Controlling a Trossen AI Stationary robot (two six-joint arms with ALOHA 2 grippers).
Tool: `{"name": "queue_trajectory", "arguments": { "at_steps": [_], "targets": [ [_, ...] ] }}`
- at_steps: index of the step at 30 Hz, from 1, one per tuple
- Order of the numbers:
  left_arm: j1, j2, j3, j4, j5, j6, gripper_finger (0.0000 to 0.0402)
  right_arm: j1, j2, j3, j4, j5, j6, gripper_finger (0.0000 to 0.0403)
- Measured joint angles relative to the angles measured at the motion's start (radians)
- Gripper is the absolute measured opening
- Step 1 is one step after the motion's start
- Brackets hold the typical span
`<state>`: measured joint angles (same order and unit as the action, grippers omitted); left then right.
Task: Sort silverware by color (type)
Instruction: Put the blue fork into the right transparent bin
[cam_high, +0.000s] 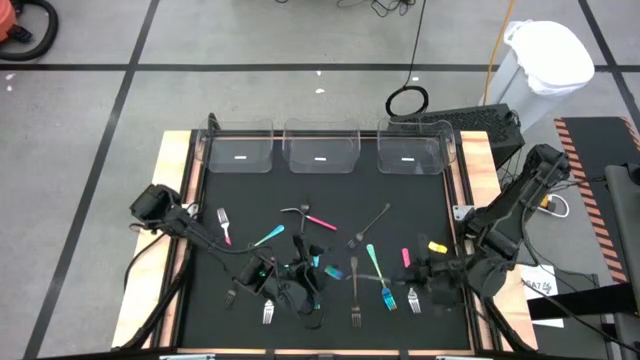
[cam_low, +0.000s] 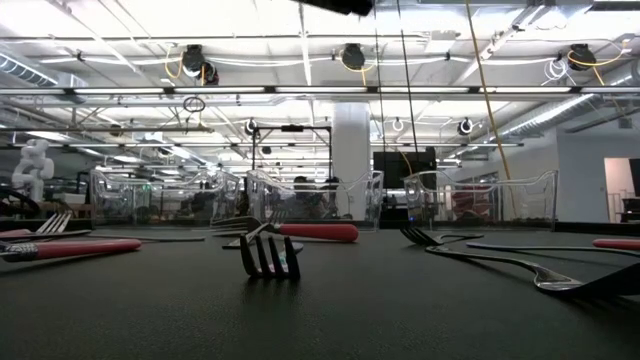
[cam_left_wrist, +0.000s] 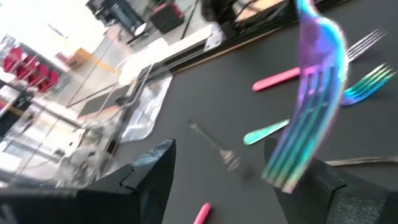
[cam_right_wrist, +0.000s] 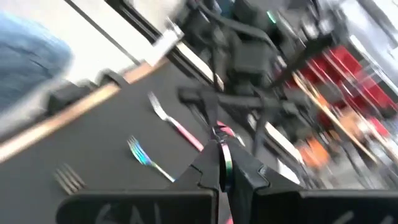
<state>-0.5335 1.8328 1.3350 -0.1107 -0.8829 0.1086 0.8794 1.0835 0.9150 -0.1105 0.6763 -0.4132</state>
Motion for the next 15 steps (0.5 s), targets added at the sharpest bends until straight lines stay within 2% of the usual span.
{"name": "queue_trajectory", "arguments": {
  "at_steps": [3, 9, 15],
  "targets": [
    [-0.004, 0.0, 0.0, 0.053, 0.05, 0.058, 0.0246, 0.0, 0.0, -0.006, 0.043, -0.051, -0.037, 0.0003],
    [-0.025, 0.0, -0.001, 0.185, 0.172, 0.171, 0.0246, 0.0, 0.001, -0.006, 0.045, -0.055, -0.038, 0.0003],
    [-0.047, 0.0, -0.001, 0.209, 0.176, 0.232, 0.0237, 0.0, 0.002, -0.006, 0.048, -0.056, -0.038, 0.0003]
  ]
}}
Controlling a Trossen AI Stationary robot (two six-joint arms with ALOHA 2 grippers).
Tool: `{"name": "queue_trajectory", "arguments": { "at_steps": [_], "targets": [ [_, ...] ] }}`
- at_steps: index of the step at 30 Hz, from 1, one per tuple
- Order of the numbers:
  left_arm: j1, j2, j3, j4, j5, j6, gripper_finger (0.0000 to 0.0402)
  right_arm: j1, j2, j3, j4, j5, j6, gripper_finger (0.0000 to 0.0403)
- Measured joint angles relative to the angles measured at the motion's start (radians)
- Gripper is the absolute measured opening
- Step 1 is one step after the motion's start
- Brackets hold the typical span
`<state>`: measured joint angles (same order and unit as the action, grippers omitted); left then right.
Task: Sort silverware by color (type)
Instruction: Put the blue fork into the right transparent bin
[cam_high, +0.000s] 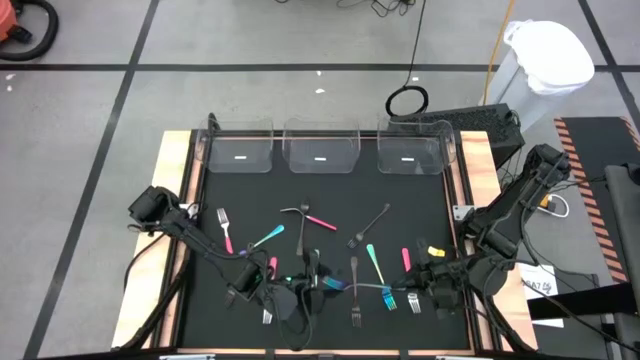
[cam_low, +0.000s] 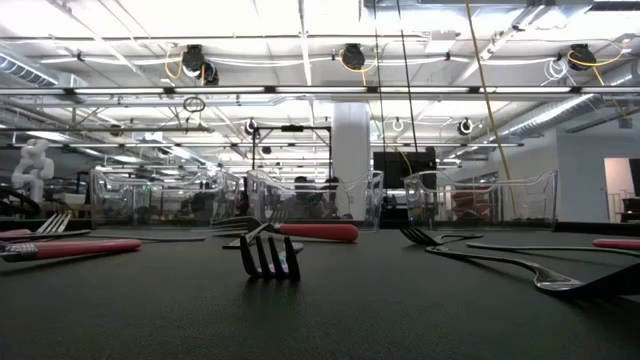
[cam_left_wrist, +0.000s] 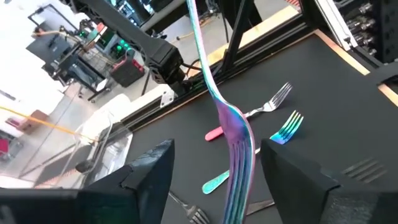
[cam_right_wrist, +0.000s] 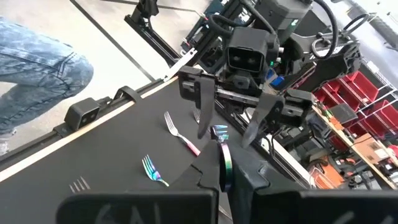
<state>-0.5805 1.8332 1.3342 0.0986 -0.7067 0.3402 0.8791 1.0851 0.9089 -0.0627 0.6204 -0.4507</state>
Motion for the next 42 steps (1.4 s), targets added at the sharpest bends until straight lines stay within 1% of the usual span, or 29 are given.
{"name": "queue_trajectory", "arguments": {
  "at_steps": [3, 11, 17, 19, 23, 27, 29, 33, 35, 38, 42],
  "targets": [
    [-0.004, 0.0, 0.0, -0.011, 0.0, 0.007, 0.0209, 0.0, 0.0, 0.0, 0.011, 0.0, 0.0, 0.0004],
    [-0.004, 0.0, 0.0, -0.042, 0.0, 0.007, 0.0114, 0.0, 0.0, 0.0, 0.03, 0.001, -0.007, 0.0004],
    [-0.004, 0.0, 0.0, -0.033, -0.007, 0.021, 0.0029, 0.0, -0.001, 0.0, 0.033, 0.006, -0.007, 0.0004],
    [-0.006, 0.0, 0.0, -0.035, -0.005, 0.028, 0.0011, -0.001, -0.002, 0.0, 0.034, 0.006, -0.002, 0.0004],
    [-0.007, -0.002, 0.0, -0.032, -0.007, 0.028, 0.001, -0.001, -0.002, 0.0, 0.033, 0.01, 0.016, 0.0008],
    [-0.021, -0.021, 0.0, -0.053, -0.017, 0.014, 0.0004, -0.001, -0.001, 0.0, 0.025, 0.032, 0.056, 0.0035],
    [-0.023, -0.032, 0.0, -0.087, -0.029, 0.004, 0.0003, -0.001, -0.001, 0.0, 0.004, 0.076, 0.095, 0.0057],
    [-0.024, -0.034, 0.0, -0.152, -0.065, -0.029, 0.0002, 0.0, 0.0, 0.0, -0.104, 0.202, 0.202, 0.0111],
    [-0.023, -0.036, 0.0, -0.199, -0.081, -0.047, 0.0001, 0.0, 0.005, 0.0, -0.155, 0.246, 0.252, 0.0136],
    [-0.004, -0.037, 0.0, -0.323, -0.089, -0.135, 0.0001, -0.009, 0.014, 0.0, -0.194, 0.262, 0.297, 0.0166],
    [0.029, -0.037, 0.0, -0.48, -0.099, -0.248, 0.0001, -0.038, 0.04, 0.0, -0.198, 0.262, 0.308, 0.0179]
  ]
}}
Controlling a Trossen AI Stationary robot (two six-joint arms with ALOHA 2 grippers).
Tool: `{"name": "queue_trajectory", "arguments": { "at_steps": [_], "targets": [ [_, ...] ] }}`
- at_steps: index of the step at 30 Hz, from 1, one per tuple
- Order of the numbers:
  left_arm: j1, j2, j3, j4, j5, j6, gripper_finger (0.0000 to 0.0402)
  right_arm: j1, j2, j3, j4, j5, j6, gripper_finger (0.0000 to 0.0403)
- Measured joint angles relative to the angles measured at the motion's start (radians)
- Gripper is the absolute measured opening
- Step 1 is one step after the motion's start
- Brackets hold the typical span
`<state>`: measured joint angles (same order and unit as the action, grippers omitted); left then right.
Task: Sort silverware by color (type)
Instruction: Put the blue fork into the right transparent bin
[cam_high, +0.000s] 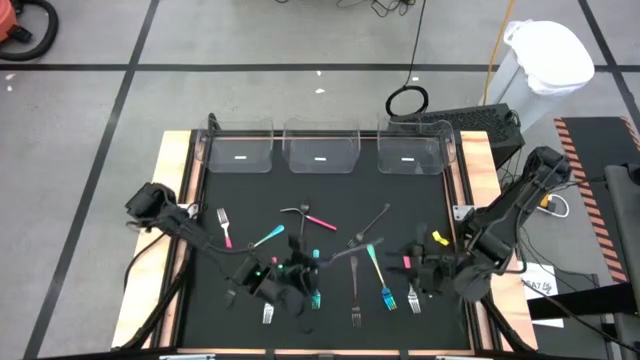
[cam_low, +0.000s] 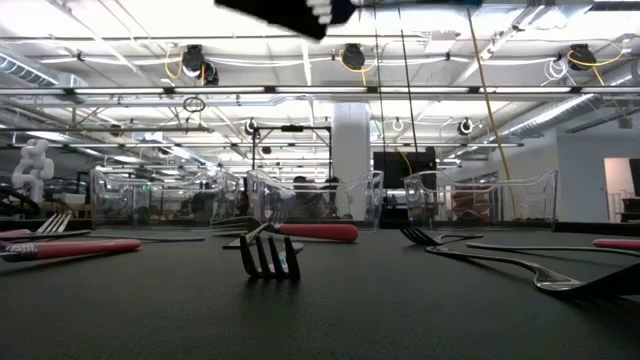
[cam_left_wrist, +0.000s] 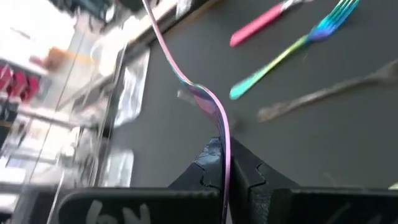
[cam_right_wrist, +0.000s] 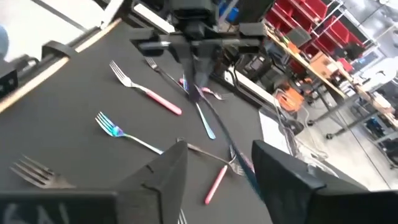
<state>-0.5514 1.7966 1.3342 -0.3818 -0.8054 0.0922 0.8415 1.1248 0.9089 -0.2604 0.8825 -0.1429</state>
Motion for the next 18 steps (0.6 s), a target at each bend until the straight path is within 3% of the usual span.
{"name": "queue_trajectory", "arguments": {
  "at_steps": [6, 12, 18],
  "targets": [
    [0.033, 0.0, 0.0, -0.096, 0.019, -0.086, 0.0, -0.09, 0.067, 0.0, -0.008, 0.002, -0.005, 0.0174],
    [0.032, 0.0, 0.0, -0.111, 0.094, -0.038, 0.0, -0.175, 0.167, 0.014, -0.013, 0.008, -0.053, 0.0173],
    [0.026, 0.001, 0.0, -0.162, 0.09, -0.034, 0.0, -0.229, 0.261, 0.073, -0.076, -0.026, -0.027, 0.0173]
  ]
}}
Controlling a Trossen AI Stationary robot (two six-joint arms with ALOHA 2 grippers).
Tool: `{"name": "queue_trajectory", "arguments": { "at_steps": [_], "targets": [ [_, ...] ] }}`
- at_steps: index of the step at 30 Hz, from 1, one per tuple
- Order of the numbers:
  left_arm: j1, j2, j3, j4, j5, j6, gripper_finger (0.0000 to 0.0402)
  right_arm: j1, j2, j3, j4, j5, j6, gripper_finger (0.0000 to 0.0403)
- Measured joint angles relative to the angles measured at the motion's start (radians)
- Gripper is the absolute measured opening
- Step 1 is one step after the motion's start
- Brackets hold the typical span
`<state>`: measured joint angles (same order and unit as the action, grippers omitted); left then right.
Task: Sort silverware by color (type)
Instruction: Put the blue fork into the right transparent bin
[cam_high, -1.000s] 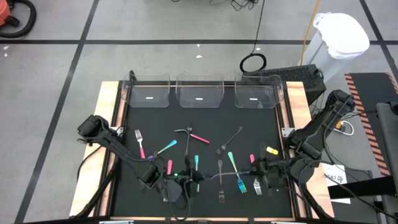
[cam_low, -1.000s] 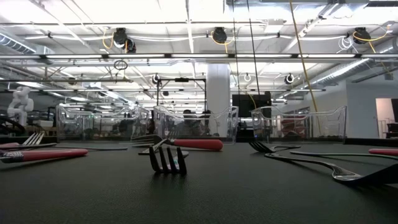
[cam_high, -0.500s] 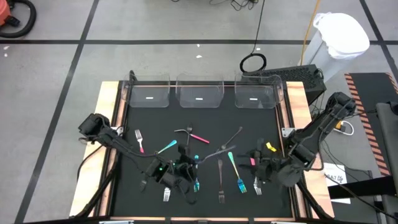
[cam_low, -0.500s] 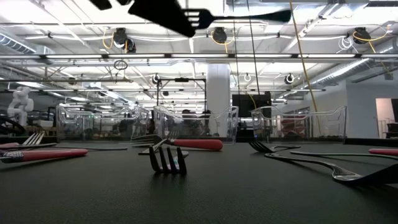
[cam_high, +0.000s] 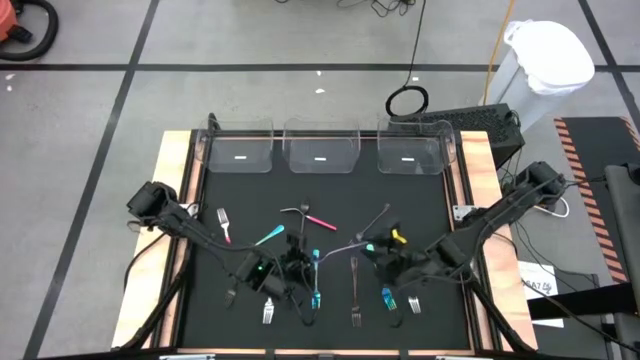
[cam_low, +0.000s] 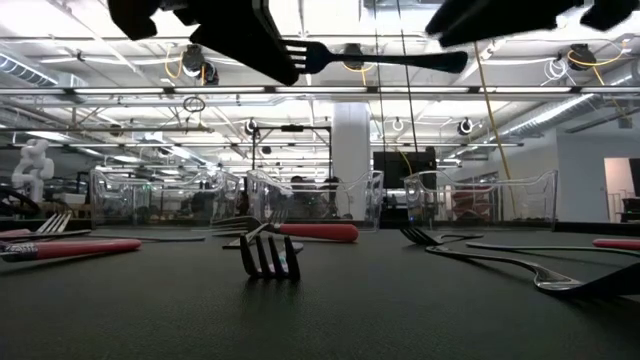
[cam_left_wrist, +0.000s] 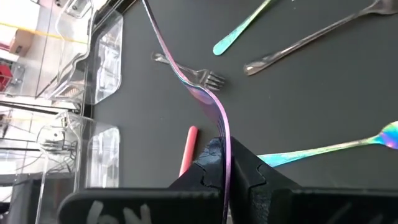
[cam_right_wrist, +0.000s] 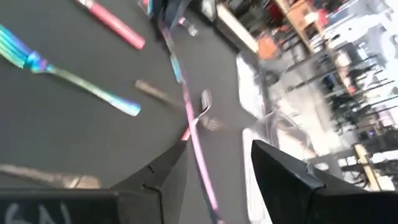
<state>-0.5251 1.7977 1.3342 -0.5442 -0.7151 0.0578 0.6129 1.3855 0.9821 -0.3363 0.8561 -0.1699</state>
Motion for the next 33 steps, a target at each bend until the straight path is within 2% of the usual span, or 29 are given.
{"name": "queue_trajectory", "arguments": {
  "at_steps": [3, 11, 15, 22, 27, 33],
  "targets": [
    [-0.001, 0.0, 0.0, 0.001, 0.0, 0.0, 0.0, -0.029, 0.042, 0.03, -0.077, -0.049, 0.054, 0.0173],
    [-0.001, 0.0, 0.0, -0.023, -0.006, 0.0, 0.0, -0.076, 0.103, 0.06, -0.134, -0.05, 0.076, 0.0148],
    [0.0, 0.0, 0.0, -0.052, -0.014, -0.024, 0.0, -0.089, 0.103, 0.06, -0.134, -0.084, 0.076, 0.011],
    [-0.001, 0.002, 0.0, -0.053, -0.011, -0.018, 0.0, -0.09, 0.103, 0.06, -0.14, -0.115, 0.057, 0.0014],
    [0.004, 0.002, 0.0, -0.053, -0.009, -0.062, 0.0008, -0.089, 0.104, 0.06, -0.139, -0.119, 0.045, 0.0008],
    [0.008, 0.002, -0.001, -0.044, -0.067, -0.113, 0.006, -0.09, 0.104, 0.06, -0.14, -0.122, 0.049, 0.0004]
  ]
}}
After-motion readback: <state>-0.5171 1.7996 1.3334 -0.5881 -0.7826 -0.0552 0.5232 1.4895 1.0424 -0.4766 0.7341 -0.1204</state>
